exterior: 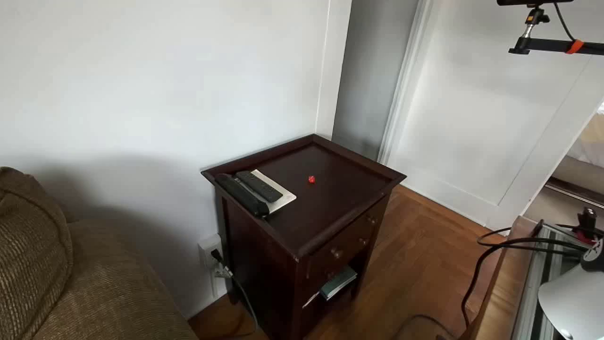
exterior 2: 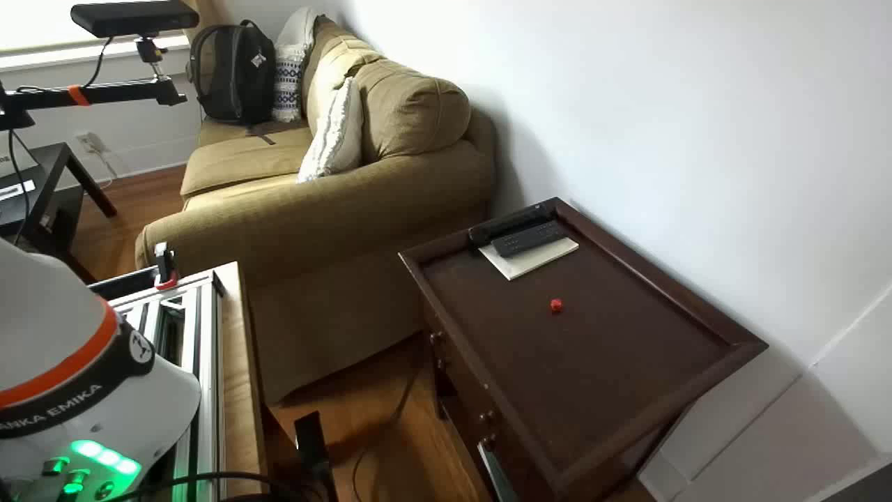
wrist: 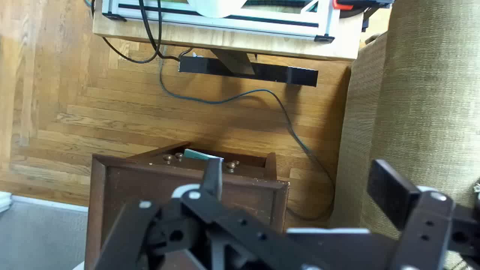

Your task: Pick up the orange object then place it back down on the counter.

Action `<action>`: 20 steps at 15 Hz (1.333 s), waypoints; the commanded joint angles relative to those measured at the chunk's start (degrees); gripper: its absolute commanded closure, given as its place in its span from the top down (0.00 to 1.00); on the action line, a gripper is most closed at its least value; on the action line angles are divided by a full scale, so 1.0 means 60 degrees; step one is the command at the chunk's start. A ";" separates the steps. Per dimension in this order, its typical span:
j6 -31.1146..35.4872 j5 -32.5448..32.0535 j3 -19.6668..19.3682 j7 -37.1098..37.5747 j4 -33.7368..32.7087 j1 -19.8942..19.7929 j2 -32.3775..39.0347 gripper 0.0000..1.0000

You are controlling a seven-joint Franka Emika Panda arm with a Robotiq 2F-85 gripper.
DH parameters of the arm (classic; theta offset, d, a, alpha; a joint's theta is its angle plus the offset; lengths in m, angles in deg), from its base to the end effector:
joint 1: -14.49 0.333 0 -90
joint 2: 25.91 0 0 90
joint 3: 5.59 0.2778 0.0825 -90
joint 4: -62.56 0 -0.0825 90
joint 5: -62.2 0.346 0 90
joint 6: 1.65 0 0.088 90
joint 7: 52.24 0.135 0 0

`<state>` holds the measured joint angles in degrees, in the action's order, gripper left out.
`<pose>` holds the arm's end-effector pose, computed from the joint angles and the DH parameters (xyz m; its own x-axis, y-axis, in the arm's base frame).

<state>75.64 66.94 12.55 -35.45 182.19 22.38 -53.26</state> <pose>0.3020 0.1791 0.5228 0.9643 0.0930 -0.2480 0.1303 -0.9818 0.1384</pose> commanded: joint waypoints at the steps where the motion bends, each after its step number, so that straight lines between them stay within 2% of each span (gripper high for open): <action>1: -0.0022 -0.0035 -0.0088 0.0053 -0.0033 0.0122 0.0036 1.00; 9: -0.0022 -0.0036 -0.0088 0.0053 -0.0033 0.0122 0.0037 1.00; 10: -0.0028 -0.0096 -0.0211 0.0272 -0.0011 -0.0087 0.0171 1.00; 13: 0.0694 -0.0688 -0.0584 0.0804 0.0325 -0.0598 0.0080 1.00; 16: 0.2170 -0.1214 -0.1075 0.0683 0.0700 -0.0963 0.0145 1.00; 20: 0.4262 -0.0880 -0.1612 0.0770 0.1545 -0.1166 0.0270 1.00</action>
<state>94.34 60.32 4.48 -31.95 187.36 15.74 -51.40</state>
